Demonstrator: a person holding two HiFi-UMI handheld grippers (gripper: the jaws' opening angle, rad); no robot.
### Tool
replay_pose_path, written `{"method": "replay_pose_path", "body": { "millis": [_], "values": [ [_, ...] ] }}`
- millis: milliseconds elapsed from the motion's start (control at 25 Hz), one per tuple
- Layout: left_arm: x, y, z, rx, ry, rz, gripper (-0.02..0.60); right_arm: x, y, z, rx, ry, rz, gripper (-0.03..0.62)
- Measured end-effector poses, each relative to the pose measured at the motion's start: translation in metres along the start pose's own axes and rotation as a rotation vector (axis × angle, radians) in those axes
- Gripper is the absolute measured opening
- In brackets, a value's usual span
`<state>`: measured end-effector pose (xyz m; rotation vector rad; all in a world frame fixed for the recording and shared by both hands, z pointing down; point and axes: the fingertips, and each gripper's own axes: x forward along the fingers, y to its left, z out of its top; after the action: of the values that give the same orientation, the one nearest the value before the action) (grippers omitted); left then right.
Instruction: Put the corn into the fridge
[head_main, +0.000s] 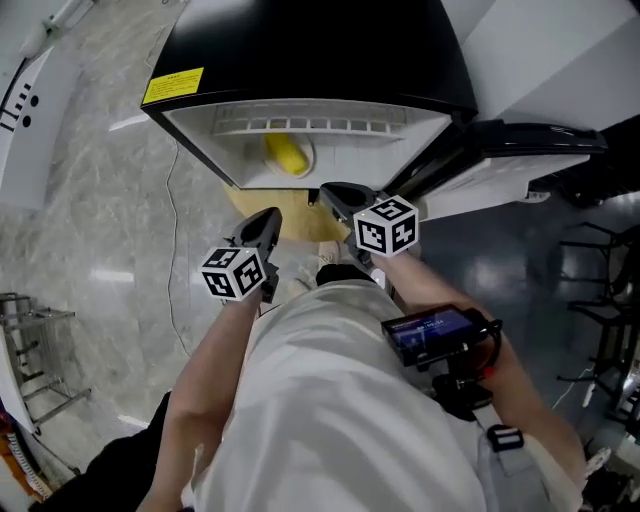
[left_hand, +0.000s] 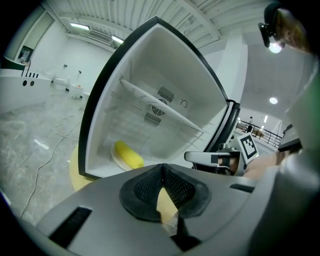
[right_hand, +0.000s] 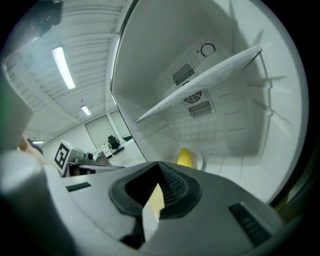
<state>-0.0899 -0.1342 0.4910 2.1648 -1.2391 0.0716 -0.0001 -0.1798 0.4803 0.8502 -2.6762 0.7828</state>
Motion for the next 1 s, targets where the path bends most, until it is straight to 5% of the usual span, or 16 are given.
{"method": "replay_pose_path", "body": {
  "millis": [1000],
  "values": [
    [-0.036, -0.013, -0.016, 0.02, 0.005, -0.049, 0.008, -0.022, 0.041, -0.008, 0.039, -0.068, -0.004, 0.008]
  ]
}}
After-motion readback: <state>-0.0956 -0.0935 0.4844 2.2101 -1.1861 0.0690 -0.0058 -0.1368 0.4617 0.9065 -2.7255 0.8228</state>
